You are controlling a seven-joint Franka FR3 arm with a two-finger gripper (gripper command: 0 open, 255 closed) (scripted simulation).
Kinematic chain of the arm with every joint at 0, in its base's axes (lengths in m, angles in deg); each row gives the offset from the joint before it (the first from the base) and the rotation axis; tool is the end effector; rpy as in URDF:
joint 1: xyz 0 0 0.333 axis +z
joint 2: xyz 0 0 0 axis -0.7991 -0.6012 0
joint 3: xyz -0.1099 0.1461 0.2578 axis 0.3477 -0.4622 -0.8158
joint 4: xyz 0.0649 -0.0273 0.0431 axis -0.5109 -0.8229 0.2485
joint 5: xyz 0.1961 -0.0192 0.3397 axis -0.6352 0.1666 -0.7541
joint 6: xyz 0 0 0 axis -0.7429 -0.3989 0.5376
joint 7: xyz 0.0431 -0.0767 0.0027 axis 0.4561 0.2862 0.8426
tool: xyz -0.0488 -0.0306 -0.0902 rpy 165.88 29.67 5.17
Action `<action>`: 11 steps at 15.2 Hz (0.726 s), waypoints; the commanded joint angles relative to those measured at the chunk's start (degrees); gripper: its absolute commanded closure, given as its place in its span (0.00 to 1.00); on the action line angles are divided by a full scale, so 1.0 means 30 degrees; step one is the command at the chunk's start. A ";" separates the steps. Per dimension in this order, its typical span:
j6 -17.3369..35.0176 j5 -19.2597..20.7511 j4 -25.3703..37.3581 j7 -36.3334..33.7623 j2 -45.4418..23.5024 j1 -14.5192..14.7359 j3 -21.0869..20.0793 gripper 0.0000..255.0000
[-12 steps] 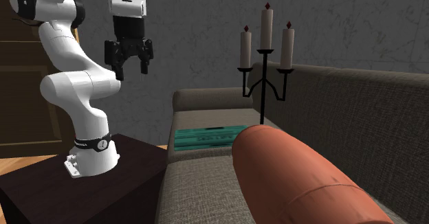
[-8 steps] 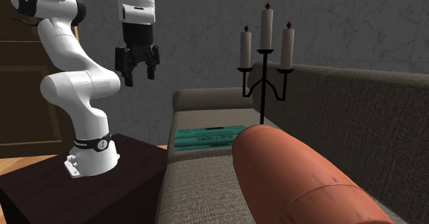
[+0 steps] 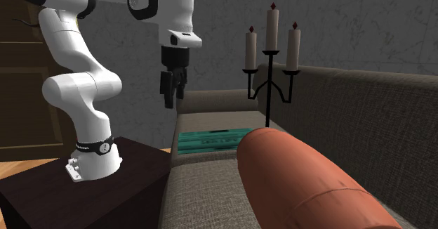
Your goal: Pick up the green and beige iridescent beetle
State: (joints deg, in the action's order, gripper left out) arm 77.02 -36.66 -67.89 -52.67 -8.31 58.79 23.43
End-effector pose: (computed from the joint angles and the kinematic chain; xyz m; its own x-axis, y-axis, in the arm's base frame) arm 0.3871 0.0588 0.4656 0.9104 0.4022 -0.0973 0.3956 -0.9149 -0.0805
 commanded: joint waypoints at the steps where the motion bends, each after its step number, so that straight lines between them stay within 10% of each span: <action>1: 0.1217 -0.0007 0.0158 0.0455 -0.1145 0.0410 -0.0331 0.00; 11: 0.5975 0.0780 0.2402 0.2215 -0.7175 0.2045 -0.2017 0.00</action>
State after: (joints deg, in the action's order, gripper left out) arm 93.48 -34.73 -61.48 -46.38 -27.94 64.41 17.97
